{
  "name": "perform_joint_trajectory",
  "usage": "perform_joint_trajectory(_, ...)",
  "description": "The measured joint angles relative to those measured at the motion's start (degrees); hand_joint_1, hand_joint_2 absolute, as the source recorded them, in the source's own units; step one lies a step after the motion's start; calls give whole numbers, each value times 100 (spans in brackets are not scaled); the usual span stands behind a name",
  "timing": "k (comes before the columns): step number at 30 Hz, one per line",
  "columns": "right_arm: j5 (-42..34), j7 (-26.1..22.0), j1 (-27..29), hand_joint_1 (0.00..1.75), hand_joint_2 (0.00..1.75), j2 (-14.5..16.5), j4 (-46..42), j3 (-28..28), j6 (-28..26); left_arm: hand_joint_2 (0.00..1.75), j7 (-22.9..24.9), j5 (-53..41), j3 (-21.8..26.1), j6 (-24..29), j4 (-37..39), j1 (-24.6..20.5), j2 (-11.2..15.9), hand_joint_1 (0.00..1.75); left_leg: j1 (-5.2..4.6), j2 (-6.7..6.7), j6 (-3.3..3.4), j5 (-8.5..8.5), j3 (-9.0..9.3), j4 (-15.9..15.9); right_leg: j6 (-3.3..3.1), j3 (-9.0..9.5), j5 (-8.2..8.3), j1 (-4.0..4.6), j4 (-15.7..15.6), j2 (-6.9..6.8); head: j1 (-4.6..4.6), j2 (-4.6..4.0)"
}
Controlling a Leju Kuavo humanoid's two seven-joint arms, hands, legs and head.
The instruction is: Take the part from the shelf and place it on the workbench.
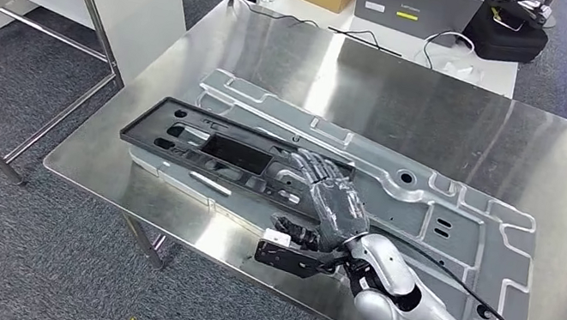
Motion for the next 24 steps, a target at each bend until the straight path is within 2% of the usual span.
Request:
perform_joint_trajectory(1, 248, -72, 73, 0, 0, 56, -125, -76, -317, 0, 3, 3, 0, -5, -31, -4, -20, 0, -38, -10, 56, 71, 255, -376, 17, -29, 41, 17, 1, -1, 2, 0)
perform_joint_trajectory(2, 525, -128, 150, 0, 0, 107, -263, -152, -635, 0, 5, 2, 0, -10, -58, -8, -39, 0, -71, -21, 95, 115, 425, -635, 42, -45, 79, 22, 0, -5, 1, 0)
perform_joint_trajectory(4, 1059, -156, 308, 0, 0, 197, -539, -281, -1135, 0, 12, -12, 1, -15, -90, -8, -86, 0, -111, -26, 116, 186, 467, -746, 108, -45, 151, 19, -18, -13, 3, 0)
perform_joint_trajectory(6, 1452, -134, 442, 0, 0, 267, -793, -402, -1426, 0, 19, -39, 1, -17, -106, -8, -128, 0, -96, -7, 157, 305, 432, -792, 170, -64, 142, 2, -12, -9, 5, -1)
perform_joint_trajectory(7, 1587, -120, 493, 0, 0, 287, -913, -472, -1518, 0, 22, -51, 1, -15, -115, -10, -145, 0, -83, 13, 194, 377, 393, -819, 196, -109, 4, -5, 79, -5, 5, -1)
perform_joint_trajectory(8, 1689, -106, 533, 0, 0, 293, -1026, -553, -1598, 0, 24, -62, 1, -11, -124, -10, -160, 0, -72, 34, 228, 448, 337, -838, 218, -182, -239, -14, 276, -3, 9, -2)
perform_joint_trajectory(10, 1817, -82, 592, 0, 0, 303, -1251, -728, -1714, 0, 19, -81, 2, -2, -138, -6, -176, 0, -80, 65, 274, 565, 188, -834, 256, -352, -822, -31, 929, -3, 8, -2)
perform_joint_trajectory(11, 1844, -75, 617, 0, 0, 306, -1360, -815, -1747, 0, 13, -97, 2, 1, -141, -3, -181, 0, -83, 74, 274, 626, 101, -824, 277, -389, -980, -36, 1241, -4, 8, -2)
perform_joint_trajectory(12, 1856, -76, 640, 0, 0, 307, -1457, -891, -1762, 0, 6, -115, 2, 2, -143, -2, -185, 0, -85, 79, 268, 685, 10, -809, 294, -359, -997, -39, 1425, -4, 7, -2)
perform_joint_trajectory(13, 1862, -83, 658, 0, 0, 307, -1544, -960, -1770, 0, -2, -134, 2, 3, -144, -1, -188, 0, -83, 83, 257, 738, -84, -784, 305, -242, -894, -41, 1433, -5, 8, -2)
perform_joint_trajectory(14, 1860, -93, 669, 0, 0, 307, -1615, -1018, -1772, 0, -9, -152, 2, 3, -144, -2, -193, 0, -81, 85, 243, 785, -177, -752, 307, -26, -734, -43, 1247, -7, 7, -2)
perform_joint_trajectory(15, 1850, -106, 673, 0, 0, 307, -1676, -1065, -1771, 0, -15, -166, 2, 3, -144, -6, -197, 0, -79, 88, 225, 823, -255, -712, 298, 266, -625, -44, 908, -10, 7, -1)
perform_joint_trajectory(16, 1834, -117, 673, 0, 0, 306, -1728, -1104, -1768, 0, -22, -177, 2, 3, -144, -8, -203, 0, -84, 87, 199, 857, -322, -673, 279, 575, -611, -32, 489, -12, 7, -1)
perform_joint_trajectory(17, 1813, -127, 678, 0, 0, 306, -1773, -1139, -1767, 0, -30, -187, 2, 3, -144, -10, -208, 0, -90, 87, 168, 895, -364, -649, 249, 805, -642, -17, 151, -13, 7, 1)
perform_joint_trajectory(18, 1796, -135, 686, 0, 0, 305, -1809, -1168, -1766, 0, -37, -201, 2, 3, -144, -11, -210, 0, -93, 87, 134, 933, -384, -635, 215, 938, -703, 1, -80, -12, 6, 1)
perform_joint_trajectory(19, 1784, -142, 699, 0, 0, 302, -1836, -1192, -1766, 0, -44, -216, 2, 2, -144, -9, -213, 0, -95, 86, 98, 978, -393, -639, 175, 970, -725, 21, -183, -9, 7, 1)
perform_joint_trajectory(21, 1773, -153, 732, 0, 0, 296, -1865, -1222, -1766, 0, -52, -245, 2, 1, -144, 1, -211, 0, -94, 79, 28, 1028, -419, -650, 88, 883, -624, 6, -208, -14, 8, -1)
perform_joint_trajectory(22, 1771, -157, 744, 0, 0, 294, -1871, -1227, -1766, 0, -54, -251, 2, 1, -144, 6, -210, 0, -91, 68, -6, 936, -468, -596, 43, 823, -553, -10, -222, -21, 8, -1)
perform_joint_trajectory(23, 1768, -158, 752, 0, 0, 293, -1875, -1229, -1766, 0, -55, -255, 2, 1, -144, 11, -208, 0, -85, 57, -37, 727, -544, -446, 0, 748, -476, -29, -236, -30, 6, -1)
perform_joint_trajectory(24, 1768, -158, 757, 0, 0, 293, -1880, -1229, -1766, 0, -56, -257, 2, 1, -144, 10, -208, 0, -67, 48, -61, 425, -634, -182, -30, 662, -401, -38, -240, -38, 5, -2)
